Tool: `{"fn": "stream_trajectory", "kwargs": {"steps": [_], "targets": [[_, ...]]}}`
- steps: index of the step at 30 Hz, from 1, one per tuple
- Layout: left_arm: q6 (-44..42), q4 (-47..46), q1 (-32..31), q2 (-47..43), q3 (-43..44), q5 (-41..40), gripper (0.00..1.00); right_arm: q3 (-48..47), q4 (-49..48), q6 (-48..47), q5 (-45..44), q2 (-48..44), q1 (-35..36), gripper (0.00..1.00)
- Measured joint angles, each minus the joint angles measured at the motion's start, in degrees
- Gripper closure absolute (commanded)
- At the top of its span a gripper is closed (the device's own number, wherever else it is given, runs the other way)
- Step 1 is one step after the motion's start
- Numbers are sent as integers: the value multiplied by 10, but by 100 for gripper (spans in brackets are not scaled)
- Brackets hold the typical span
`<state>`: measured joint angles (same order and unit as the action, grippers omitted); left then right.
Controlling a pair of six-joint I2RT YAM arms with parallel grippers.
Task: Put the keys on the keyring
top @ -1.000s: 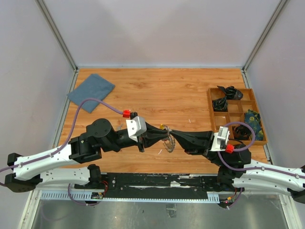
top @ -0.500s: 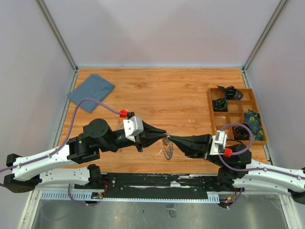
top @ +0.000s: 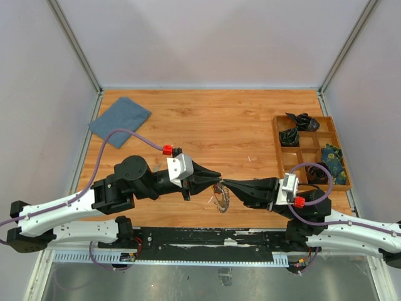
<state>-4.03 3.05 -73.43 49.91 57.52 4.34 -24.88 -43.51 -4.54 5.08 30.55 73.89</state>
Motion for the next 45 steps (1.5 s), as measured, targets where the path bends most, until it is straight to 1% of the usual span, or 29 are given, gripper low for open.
{"fn": "stream_trajectory", "kwargs": {"steps": [5, 12, 14, 20, 27, 32, 40, 45], "targets": [[1, 2, 0, -13, 0, -18, 79, 0, 14, -5, -3, -11, 0, 99], [4, 1, 0, -23, 0, -21, 80, 0, 18, -13, -7, -19, 0, 99], [5, 1, 0, -21, 0, -18, 79, 0, 19, -14, -9, -19, 0, 99], [5, 1, 0, -9, 0, 7, 72, 0, 19, -15, -17, -23, 0, 99], [7, 1, 0, -5, 0, 18, 72, 0, 21, -15, -17, -24, 0, 99], [9, 1, 0, -4, 0, 18, 76, 0, 24, -15, -17, -24, 0, 99], [9, 1, 0, 4, 0, 18, 79, 0, 25, -15, -17, -21, 0, 99], [11, 1, 0, 6, 0, 17, 87, 0, 26, -15, -17, -21, 0, 100]]}}
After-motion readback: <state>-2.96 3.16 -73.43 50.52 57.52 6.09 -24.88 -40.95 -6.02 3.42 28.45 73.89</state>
